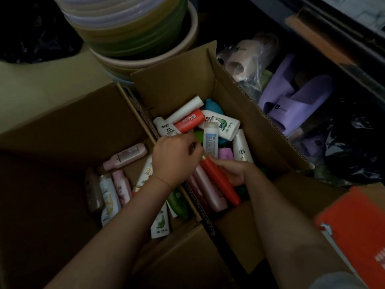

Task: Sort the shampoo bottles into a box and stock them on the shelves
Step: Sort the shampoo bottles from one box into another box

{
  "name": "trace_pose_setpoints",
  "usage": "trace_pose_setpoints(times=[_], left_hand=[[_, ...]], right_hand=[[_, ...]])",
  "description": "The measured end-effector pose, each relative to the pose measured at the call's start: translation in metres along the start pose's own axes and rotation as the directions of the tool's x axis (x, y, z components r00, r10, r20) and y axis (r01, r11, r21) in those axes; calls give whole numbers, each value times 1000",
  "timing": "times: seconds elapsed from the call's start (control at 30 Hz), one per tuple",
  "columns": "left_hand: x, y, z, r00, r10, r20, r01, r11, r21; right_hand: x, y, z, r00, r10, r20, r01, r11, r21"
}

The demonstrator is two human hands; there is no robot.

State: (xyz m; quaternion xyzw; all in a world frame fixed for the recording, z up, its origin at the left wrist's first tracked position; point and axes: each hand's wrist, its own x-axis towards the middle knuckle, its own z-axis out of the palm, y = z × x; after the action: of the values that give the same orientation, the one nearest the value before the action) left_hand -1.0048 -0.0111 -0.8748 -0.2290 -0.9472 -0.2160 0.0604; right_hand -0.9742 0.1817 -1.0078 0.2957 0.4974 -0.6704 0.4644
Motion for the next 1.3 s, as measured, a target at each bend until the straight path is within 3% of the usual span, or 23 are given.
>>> trace_pose_setpoints(times=[0.2,0.47,0.67,0.77,0.93,1.0,1.03,1.1,1.2,1.3], left_hand=[[1,0,0,1000,12,-13,-12,1000,-9],[1,1,0,1000,3,-19,-3,1000,3],[-1,0,-3,1000,4,17,-4,1000,-8],[0,0,-6,1000,-15,7,15,995,-101],[4,0,-9,997,-46,56,59,963,-265],[5,-4,-22,973,-214,91,230,835,-500],[4,-5,-34,944,-308,120,309,694,-650],[1,-11,-60,915,-383,131,302,432,-850],[-14,-34,-96,859,-501,109,270,261,-927],[-42,-80,-109,748,-632,203,365,137,-921]], right_hand=[[0,-8,23,997,1,-80,-16,984,-177],[1,-8,40,988,-75,-134,43,972,-229],[-16,-11,52,983,-140,-123,132,989,-70],[-27,-19,53,972,-202,-123,207,978,28],[-73,-59,75,902,-410,-134,430,879,206],[-98,-82,95,863,-490,-122,505,828,242],[-109,-93,107,843,-529,-98,536,811,233],[-128,-114,140,810,-585,-19,579,796,175],[-131,-129,196,802,-590,92,590,807,34],[-94,-121,248,824,-563,59,566,820,-83]])
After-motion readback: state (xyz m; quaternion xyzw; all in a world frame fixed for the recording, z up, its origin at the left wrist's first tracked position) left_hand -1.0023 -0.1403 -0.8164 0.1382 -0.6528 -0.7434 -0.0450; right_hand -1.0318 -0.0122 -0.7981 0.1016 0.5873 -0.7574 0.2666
